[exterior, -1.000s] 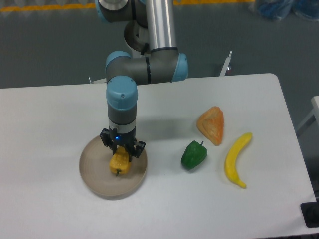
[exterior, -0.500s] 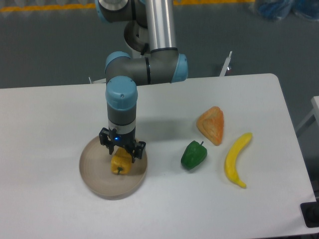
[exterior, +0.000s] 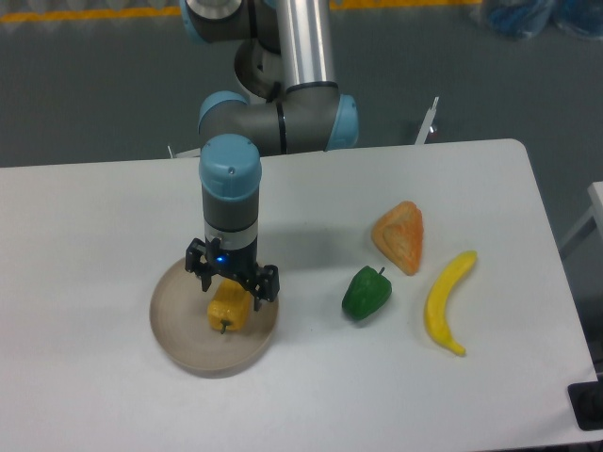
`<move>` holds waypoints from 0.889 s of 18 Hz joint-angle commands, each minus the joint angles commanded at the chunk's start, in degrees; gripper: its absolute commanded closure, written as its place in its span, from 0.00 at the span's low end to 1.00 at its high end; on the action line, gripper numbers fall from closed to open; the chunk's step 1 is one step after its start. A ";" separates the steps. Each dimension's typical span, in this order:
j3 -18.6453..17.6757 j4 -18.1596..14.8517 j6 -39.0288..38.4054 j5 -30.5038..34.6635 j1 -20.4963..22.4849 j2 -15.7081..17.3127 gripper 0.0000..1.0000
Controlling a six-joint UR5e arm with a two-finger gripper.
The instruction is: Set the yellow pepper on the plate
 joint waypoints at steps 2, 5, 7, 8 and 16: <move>0.62 0.09 0.35 0.26 1.94 1.58 0.00; 1.33 -0.09 6.66 0.35 6.07 2.11 0.00; 1.33 -0.61 10.18 0.35 9.13 3.60 0.00; 0.89 -0.62 11.67 0.35 10.98 4.30 0.00; 1.59 -0.97 24.85 2.37 16.71 8.17 0.00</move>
